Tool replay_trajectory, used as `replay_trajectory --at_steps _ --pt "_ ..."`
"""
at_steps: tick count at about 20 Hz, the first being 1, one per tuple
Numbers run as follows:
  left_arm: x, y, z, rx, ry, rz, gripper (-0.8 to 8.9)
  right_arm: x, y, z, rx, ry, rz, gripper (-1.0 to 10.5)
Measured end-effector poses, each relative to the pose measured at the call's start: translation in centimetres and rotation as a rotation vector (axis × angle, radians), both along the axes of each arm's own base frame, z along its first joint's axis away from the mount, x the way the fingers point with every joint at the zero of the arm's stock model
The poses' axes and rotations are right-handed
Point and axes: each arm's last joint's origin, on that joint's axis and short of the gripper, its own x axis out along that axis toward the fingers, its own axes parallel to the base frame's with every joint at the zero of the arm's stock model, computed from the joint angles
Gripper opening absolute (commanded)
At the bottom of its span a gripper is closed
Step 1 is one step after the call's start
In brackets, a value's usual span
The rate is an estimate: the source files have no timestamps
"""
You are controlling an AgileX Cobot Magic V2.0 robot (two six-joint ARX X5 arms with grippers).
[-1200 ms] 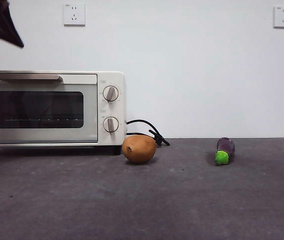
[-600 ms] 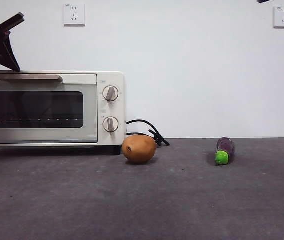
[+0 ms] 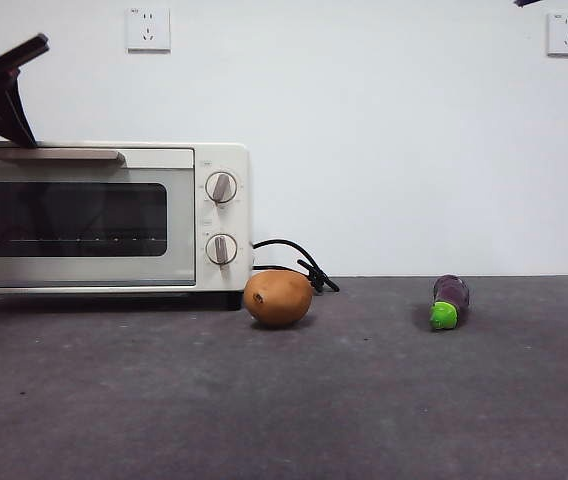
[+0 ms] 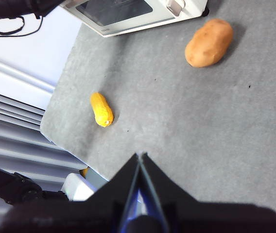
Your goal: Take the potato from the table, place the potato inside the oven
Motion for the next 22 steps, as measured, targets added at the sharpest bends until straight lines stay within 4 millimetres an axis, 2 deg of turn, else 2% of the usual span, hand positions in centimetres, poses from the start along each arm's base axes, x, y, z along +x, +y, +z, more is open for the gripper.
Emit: replay_trajectory --at_steps 13,22 --pt "-0.8 -0.4 0.0 0.005 0.088 -0.038 -0.05 -0.3 0.0 -0.2 -0.002 0.031 0.002 0.0" --pt "-2.3 -3.2 0.3 0.209 0.203 -0.078 -0.05 -3.9 -0.3 1.0 -0.016 -0.028 0.018 0.0"
